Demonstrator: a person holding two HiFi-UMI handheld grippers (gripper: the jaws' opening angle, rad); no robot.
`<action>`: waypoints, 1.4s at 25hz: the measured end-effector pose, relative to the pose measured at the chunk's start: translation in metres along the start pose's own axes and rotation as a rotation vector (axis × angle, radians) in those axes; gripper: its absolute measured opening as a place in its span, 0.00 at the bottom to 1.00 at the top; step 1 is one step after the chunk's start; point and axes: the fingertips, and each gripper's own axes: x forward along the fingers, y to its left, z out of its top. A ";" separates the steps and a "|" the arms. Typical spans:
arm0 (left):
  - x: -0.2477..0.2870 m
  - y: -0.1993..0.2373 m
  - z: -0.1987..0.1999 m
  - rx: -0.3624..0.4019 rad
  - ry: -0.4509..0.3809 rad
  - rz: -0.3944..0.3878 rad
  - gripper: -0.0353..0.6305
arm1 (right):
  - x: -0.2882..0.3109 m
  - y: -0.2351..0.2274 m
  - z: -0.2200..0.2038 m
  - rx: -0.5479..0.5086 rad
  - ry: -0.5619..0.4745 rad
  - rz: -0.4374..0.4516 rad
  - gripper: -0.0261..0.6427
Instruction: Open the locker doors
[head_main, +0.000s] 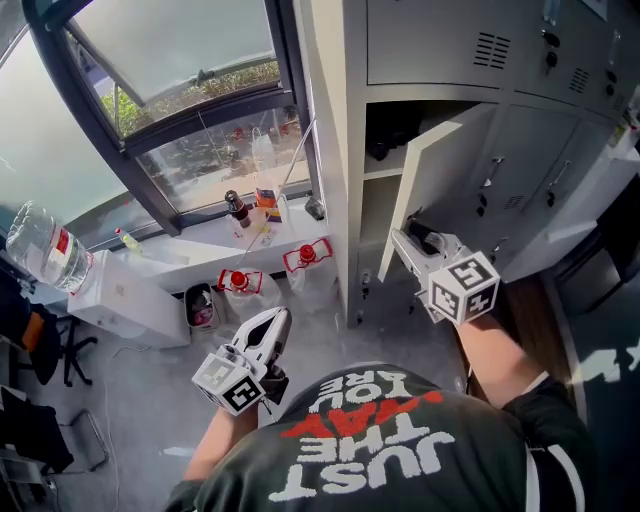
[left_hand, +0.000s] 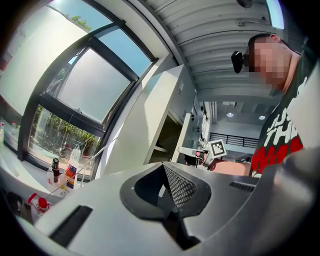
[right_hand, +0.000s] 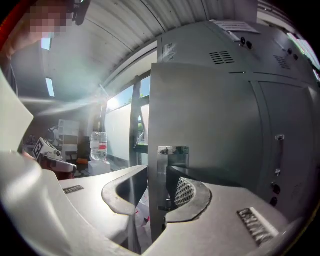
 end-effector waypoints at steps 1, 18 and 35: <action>0.000 -0.001 -0.001 -0.003 0.001 -0.002 0.05 | -0.005 -0.001 0.000 0.001 -0.002 -0.013 0.22; 0.028 -0.011 -0.014 0.023 0.025 -0.010 0.05 | -0.063 -0.008 -0.013 0.034 -0.052 0.079 0.22; 0.098 -0.124 -0.038 0.055 -0.021 0.033 0.05 | -0.144 -0.042 -0.025 0.040 -0.075 0.317 0.24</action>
